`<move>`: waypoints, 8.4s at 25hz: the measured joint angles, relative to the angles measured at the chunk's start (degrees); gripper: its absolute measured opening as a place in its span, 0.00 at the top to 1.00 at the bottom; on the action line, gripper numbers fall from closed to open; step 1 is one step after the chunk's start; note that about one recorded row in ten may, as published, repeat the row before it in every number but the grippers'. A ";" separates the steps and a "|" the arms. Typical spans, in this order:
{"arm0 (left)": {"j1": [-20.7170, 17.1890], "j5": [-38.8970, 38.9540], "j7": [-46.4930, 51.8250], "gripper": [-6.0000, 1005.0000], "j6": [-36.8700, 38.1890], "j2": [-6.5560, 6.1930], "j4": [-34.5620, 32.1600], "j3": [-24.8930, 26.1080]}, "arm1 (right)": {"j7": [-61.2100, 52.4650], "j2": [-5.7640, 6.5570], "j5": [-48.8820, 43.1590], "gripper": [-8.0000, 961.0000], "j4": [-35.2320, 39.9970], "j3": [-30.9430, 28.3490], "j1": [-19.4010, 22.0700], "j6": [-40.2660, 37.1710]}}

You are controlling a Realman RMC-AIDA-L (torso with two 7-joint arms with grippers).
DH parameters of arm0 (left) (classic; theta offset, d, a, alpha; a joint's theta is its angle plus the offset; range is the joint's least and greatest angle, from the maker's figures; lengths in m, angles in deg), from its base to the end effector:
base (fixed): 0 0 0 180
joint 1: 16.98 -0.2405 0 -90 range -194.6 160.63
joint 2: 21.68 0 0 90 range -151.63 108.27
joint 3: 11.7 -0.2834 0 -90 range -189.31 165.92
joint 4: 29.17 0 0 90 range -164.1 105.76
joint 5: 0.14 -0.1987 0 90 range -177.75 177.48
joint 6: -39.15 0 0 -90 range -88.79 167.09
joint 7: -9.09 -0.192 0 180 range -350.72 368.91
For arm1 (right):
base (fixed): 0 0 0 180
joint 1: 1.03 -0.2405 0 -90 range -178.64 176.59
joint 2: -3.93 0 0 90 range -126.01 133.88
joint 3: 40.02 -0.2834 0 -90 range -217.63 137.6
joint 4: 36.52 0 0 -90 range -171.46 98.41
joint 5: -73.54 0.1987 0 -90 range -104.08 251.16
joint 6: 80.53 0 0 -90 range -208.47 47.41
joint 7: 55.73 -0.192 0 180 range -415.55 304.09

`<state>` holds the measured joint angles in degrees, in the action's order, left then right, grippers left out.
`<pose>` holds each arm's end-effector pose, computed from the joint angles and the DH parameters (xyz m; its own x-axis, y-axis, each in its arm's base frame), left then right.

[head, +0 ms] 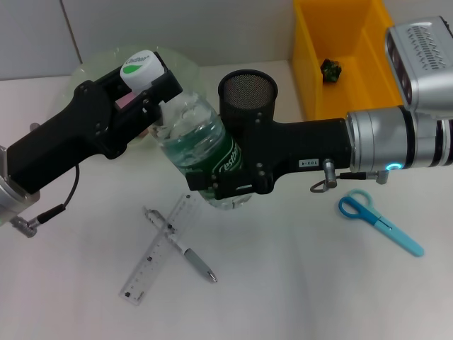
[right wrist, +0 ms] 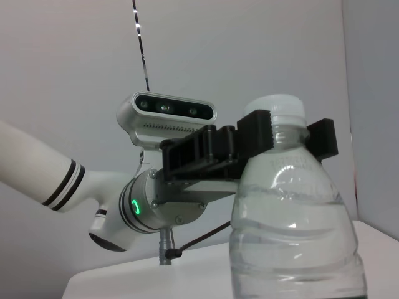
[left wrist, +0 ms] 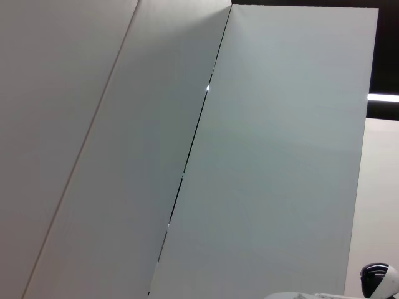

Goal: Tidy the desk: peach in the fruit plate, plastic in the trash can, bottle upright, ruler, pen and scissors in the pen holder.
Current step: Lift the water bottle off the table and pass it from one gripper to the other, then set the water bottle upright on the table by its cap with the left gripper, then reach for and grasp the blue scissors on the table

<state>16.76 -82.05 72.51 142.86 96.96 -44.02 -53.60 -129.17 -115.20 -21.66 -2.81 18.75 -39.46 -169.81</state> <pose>-0.1797 0.3372 -0.0291 0.3668 0.1346 0.9205 0.3742 -0.9273 -0.0135 0.1586 0.3584 -0.0824 0.7954 -0.1226 -0.5935 -0.1717 -0.9848 -0.0268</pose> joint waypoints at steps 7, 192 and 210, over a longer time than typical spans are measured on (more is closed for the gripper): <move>0.14 -0.04 0.06 0.56 -0.01 -0.03 0.00 -0.02 | 0.33 0.04 -0.25 0.16 0.13 0.10 -0.05 0.27; -16.28 -7.57 9.18 0.19 -3.48 -2.63 -22.67 -6.32 | -8.28 0.41 -11.99 0.15 12.08 -2.88 9.00 5.95; -12.74 -24.85 6.03 0.19 -5.58 -0.52 -23.84 -8.20 | -51.93 -0.01 -35.38 0.15 39.48 5.14 8.83 -0.41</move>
<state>4.02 -106.89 78.54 137.28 96.45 -67.87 -61.80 -181.10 -115.21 -57.03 36.67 23.89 -30.64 -170.22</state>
